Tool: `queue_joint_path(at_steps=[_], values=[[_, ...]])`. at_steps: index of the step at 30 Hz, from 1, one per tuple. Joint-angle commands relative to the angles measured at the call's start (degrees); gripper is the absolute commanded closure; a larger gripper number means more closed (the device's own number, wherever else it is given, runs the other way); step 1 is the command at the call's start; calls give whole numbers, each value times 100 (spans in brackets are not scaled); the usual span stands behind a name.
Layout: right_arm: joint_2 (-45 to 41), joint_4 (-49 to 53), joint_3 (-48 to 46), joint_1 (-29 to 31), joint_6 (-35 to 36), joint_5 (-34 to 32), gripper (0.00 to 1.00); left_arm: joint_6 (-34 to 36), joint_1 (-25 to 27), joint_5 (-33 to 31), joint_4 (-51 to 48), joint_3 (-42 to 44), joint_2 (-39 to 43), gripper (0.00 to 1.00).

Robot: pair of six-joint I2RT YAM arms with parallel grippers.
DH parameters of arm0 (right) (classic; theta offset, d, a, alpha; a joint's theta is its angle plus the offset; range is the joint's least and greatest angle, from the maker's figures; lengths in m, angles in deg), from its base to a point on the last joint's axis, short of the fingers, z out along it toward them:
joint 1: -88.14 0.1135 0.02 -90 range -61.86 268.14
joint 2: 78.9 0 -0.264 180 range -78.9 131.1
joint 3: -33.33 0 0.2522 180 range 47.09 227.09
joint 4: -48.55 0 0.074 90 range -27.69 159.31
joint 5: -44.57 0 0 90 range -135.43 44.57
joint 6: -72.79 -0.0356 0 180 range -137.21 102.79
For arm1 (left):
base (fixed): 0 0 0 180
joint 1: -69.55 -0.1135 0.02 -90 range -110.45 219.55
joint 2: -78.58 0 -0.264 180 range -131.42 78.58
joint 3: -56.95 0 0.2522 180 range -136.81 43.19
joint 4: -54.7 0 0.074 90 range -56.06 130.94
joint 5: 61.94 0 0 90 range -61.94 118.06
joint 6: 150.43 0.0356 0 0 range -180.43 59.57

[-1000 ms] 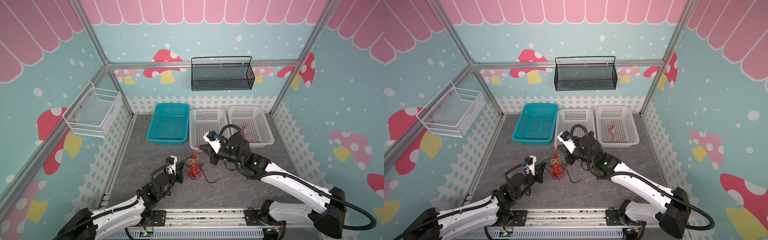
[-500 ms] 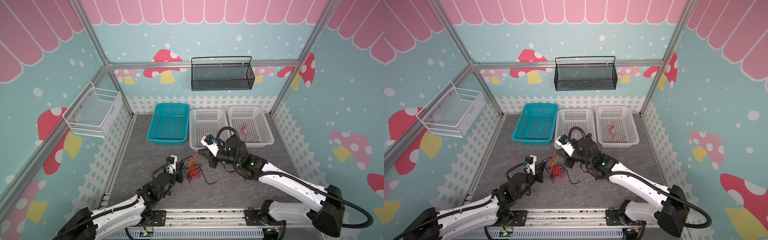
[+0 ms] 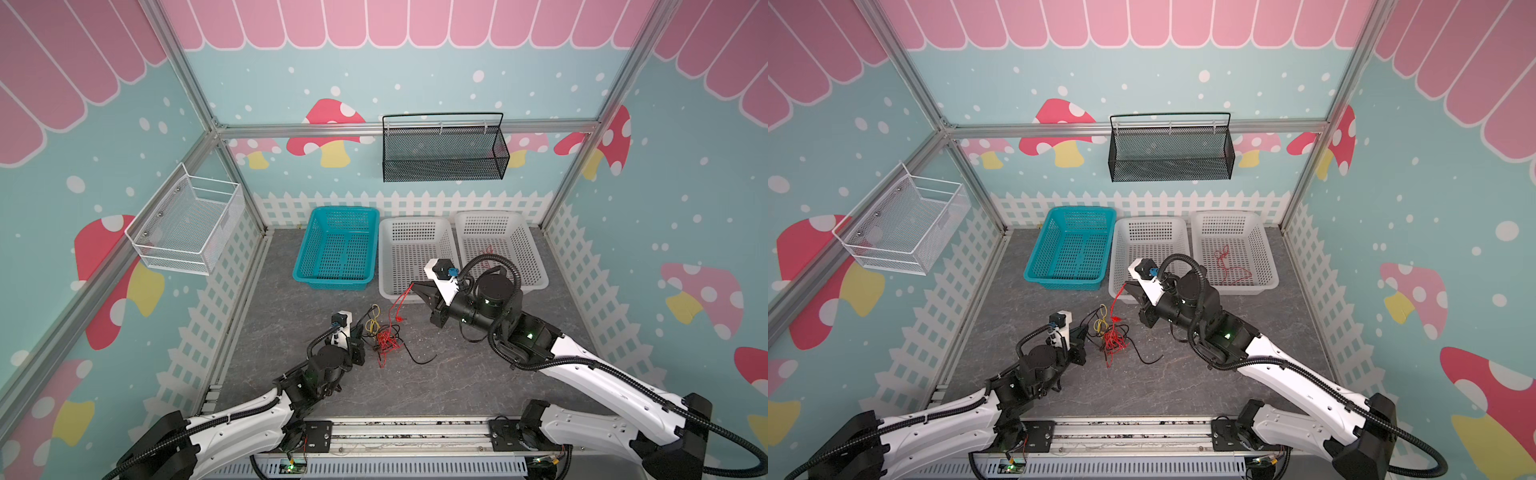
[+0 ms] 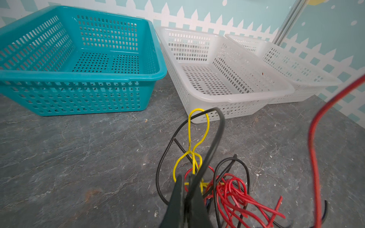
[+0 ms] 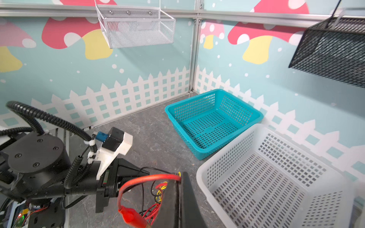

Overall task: Untangle the cables
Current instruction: 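Pull the red wire farther from the bundle with the right gripper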

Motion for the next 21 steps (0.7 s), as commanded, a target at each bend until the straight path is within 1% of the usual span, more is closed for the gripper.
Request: queue_joint_path(at_steps=[1,5,7,8,11,12,14,17,21], values=[[-215,-24,273,-14,130,-408,100,-144,-31,-141,-121,17,-74,100],[-286,229,500,-10,123,-761,100,-149,-32,-156,-106,9,-183,100],[-236,308,568,-12,135,-753,100,-152,-36,-103,-92,-1,-202,100],[-214,315,569,-9,140,-736,100,-169,-36,-90,-81,-6,-203,98],[-100,317,547,-9,127,-717,100,-188,-35,-42,-53,-9,-146,73],[-72,311,543,-10,114,-721,100,-183,-33,-44,-49,-5,-107,67],[6,300,551,-12,84,-781,100,-142,-37,23,-55,16,9,57],[98,302,594,-14,60,-808,100,-27,-35,198,-100,39,262,49],[229,337,672,-10,63,-743,100,203,-35,568,-167,57,620,43]])
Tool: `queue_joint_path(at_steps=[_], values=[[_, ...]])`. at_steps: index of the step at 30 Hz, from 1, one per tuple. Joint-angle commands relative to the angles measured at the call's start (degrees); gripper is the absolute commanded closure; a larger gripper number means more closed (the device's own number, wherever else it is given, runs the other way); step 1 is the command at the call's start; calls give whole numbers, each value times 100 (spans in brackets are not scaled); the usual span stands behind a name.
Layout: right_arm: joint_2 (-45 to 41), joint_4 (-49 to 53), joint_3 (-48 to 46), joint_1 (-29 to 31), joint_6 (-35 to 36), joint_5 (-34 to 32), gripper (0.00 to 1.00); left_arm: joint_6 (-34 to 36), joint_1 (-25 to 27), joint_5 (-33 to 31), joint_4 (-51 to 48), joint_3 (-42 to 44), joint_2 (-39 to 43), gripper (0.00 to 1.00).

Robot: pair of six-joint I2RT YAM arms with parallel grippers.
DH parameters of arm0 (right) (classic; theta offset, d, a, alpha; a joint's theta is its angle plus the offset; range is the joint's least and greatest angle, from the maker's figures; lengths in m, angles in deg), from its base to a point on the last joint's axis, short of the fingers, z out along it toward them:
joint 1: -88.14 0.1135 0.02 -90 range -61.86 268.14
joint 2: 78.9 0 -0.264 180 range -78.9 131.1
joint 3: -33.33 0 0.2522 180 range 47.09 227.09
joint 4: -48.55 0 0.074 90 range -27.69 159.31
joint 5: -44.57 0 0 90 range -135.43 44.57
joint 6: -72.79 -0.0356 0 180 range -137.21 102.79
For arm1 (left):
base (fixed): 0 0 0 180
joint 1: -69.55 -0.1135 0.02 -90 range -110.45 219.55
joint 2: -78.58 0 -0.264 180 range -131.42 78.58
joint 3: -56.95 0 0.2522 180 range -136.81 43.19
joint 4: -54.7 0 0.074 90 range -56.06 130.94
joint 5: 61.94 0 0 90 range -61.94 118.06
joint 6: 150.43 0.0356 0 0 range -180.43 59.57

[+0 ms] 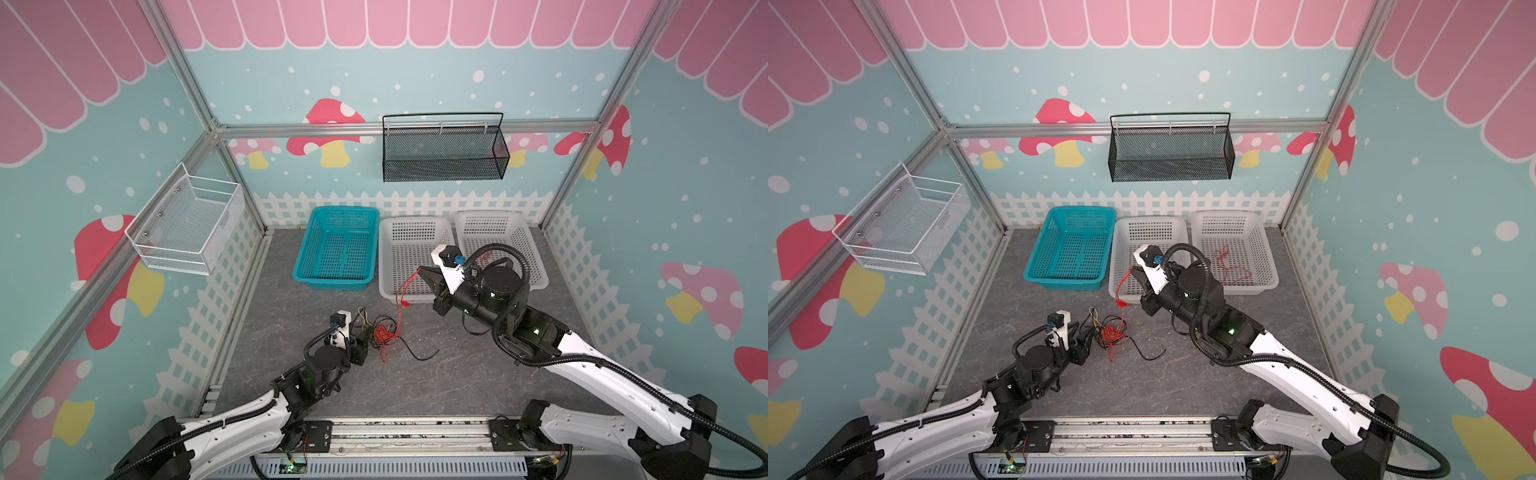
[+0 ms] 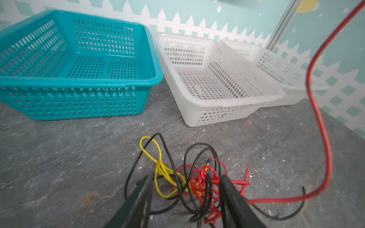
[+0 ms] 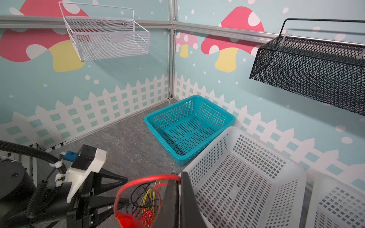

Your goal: Untangle the cables

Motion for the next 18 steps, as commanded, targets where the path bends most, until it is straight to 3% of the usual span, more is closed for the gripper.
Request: queue_joint_path(at_steps=[1,8,15,18], values=[[92,75,206,-12,33,-35,100,223,-24,428,-119,61,307,42],[229,138,321,-14,-4,-91,100,724,-24,1235,-13,122,525,39],[301,202,431,-14,-40,-141,100,1006,32,2036,137,-74,11,39],[369,218,458,-14,-49,-101,100,1108,102,2050,135,-187,-283,39]])
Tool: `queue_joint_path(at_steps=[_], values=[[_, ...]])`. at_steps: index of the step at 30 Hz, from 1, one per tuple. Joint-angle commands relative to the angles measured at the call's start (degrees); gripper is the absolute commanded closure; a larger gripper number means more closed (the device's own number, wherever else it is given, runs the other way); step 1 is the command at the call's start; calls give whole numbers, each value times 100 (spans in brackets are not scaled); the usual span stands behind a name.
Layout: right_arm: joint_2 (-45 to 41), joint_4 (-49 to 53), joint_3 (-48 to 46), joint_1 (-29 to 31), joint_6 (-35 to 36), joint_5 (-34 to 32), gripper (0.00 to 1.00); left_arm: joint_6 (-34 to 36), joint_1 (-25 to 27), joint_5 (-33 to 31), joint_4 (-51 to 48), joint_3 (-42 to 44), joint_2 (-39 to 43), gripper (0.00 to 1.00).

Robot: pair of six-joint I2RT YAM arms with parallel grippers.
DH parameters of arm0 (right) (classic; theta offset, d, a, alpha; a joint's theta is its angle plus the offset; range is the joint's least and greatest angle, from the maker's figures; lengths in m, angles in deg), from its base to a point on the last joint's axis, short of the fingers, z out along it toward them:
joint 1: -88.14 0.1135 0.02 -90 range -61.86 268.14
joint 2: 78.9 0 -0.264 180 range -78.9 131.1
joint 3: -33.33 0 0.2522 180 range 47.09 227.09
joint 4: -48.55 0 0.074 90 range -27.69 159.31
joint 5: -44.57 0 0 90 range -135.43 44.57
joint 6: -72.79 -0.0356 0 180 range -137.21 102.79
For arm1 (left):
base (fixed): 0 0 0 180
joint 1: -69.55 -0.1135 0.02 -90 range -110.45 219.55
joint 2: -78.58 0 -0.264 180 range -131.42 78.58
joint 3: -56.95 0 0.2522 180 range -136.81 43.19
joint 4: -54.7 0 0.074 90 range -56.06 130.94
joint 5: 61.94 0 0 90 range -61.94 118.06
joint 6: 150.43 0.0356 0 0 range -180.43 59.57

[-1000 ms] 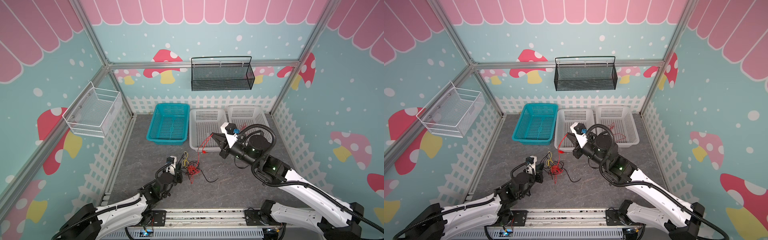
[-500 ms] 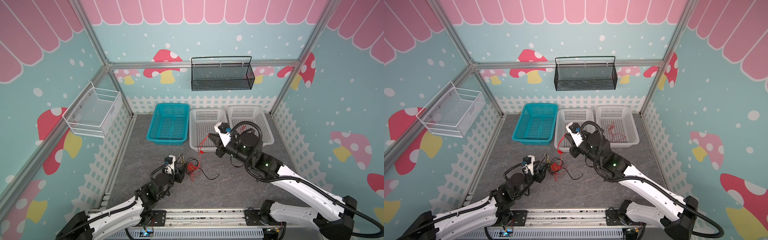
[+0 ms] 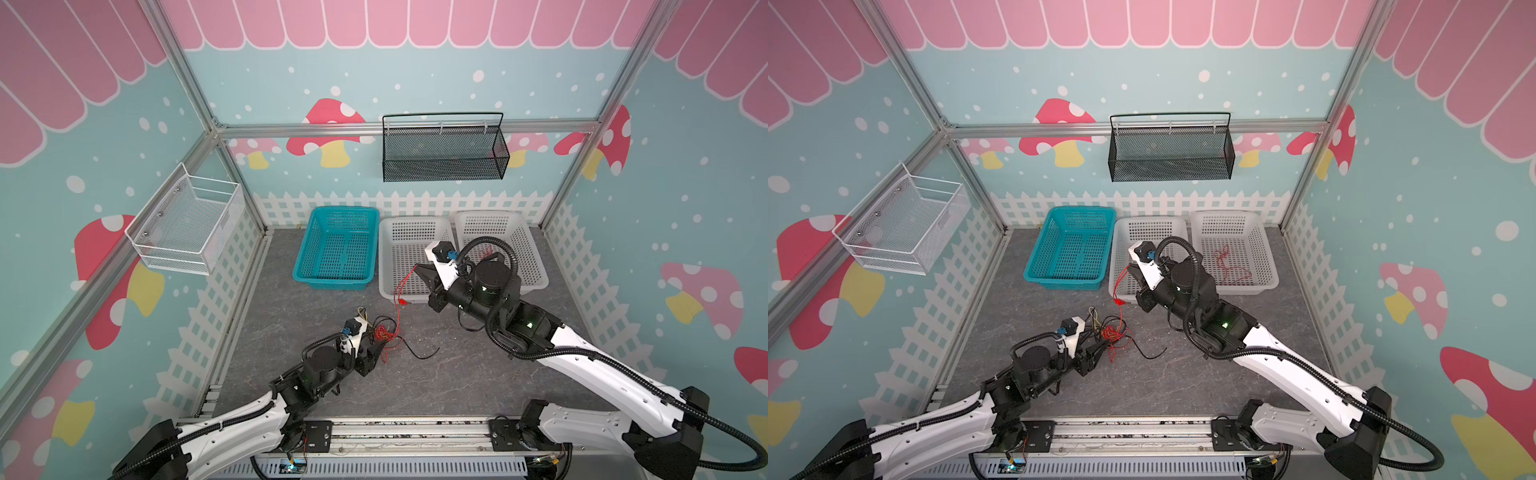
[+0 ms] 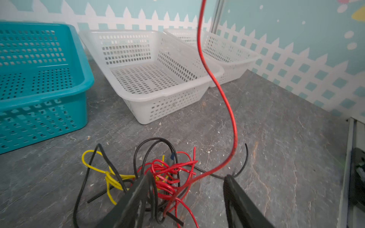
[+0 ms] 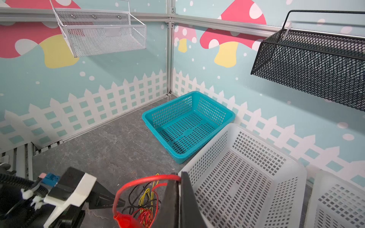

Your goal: Untangle the cables

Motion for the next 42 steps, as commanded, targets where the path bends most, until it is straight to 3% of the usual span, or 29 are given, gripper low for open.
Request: queue_joint_path(at_steps=[1,17,21,27,28,35,42], values=[[94,62,179,-14,-22,-17,100,250,84,242,88,-211,-277,39],[35,110,257,-15,-57,100,100,523,185,-201,1351,-662,-1862,45],[-6,113,248,-19,-48,87,100,452,183,-267,1550,-835,-2251,62],[-70,115,211,-16,-39,40,100,224,183,-178,1816,-966,-2622,98],[-79,117,200,-23,-41,17,100,185,187,-150,1802,-999,-2649,100],[-84,136,90,-24,-148,-393,100,75,183,-128,2088,-927,-2410,100],[118,190,5,-66,-271,-478,100,144,176,-176,1579,-1095,-1592,100]])
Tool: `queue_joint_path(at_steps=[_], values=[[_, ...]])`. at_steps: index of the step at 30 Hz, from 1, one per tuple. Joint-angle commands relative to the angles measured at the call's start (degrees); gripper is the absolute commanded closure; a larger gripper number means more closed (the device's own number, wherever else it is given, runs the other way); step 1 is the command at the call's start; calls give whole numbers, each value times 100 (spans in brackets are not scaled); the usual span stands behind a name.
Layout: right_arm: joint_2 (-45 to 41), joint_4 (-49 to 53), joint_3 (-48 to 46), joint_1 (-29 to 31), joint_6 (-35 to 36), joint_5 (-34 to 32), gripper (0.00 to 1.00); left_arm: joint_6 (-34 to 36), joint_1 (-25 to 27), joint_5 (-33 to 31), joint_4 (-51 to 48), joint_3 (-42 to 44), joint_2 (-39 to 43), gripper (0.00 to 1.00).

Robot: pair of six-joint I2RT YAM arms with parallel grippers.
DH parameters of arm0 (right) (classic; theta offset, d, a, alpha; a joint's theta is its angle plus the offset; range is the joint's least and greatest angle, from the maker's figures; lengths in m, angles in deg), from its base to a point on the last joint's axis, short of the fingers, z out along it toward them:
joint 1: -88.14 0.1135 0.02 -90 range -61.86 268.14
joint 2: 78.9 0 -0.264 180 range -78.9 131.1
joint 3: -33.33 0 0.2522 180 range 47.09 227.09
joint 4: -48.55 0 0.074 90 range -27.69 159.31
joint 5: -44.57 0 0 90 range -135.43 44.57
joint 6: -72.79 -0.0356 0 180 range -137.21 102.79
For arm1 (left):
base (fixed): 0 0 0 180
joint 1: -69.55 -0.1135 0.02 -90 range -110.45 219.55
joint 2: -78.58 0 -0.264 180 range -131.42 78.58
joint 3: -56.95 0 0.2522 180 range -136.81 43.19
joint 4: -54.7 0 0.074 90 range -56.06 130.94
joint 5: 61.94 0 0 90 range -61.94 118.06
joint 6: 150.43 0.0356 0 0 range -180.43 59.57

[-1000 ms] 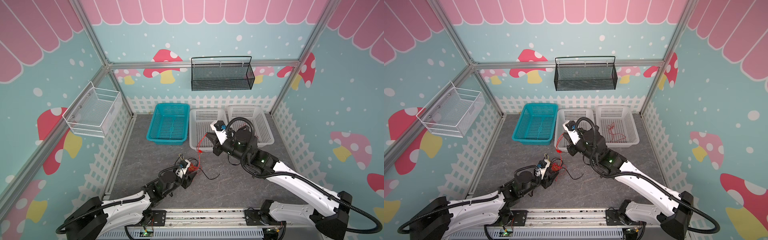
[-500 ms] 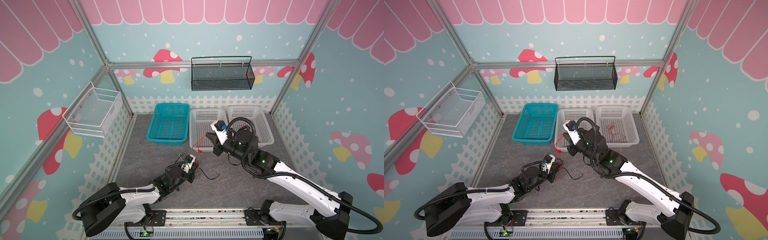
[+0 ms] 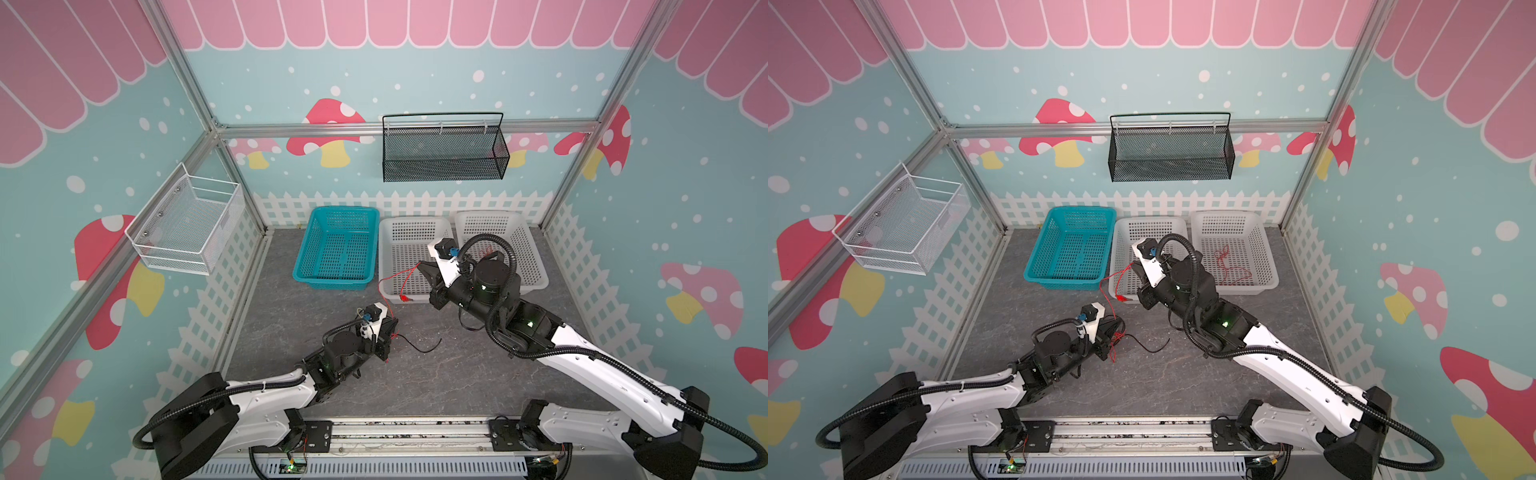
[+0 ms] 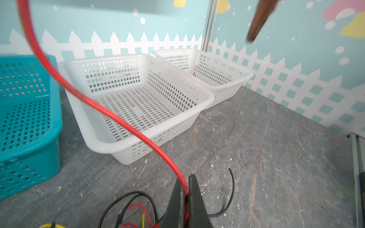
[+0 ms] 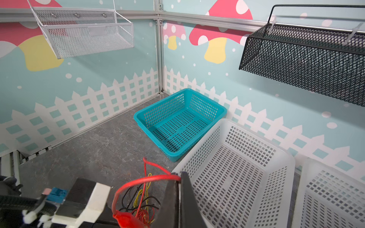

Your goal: Untangle the cables

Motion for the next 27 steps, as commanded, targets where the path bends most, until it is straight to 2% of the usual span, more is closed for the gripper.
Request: queue_joint_path(at_steps=[1,7,12,18,27], values=[[113,60,-86,-56,-136,-81,100,8,12,-44,-218,-232,415,100],[309,26,-309,-153,-355,219,100,45,-87,-205,-616,-439,1051,100],[403,-155,-517,-245,-560,295,100,-43,-207,-256,-828,-694,1148,100],[383,-271,-685,-287,-487,558,100,-172,-239,-187,-579,-788,1189,100],[214,-763,-1373,-291,59,1893,100,-336,-339,-49,-465,-906,1223,100]])
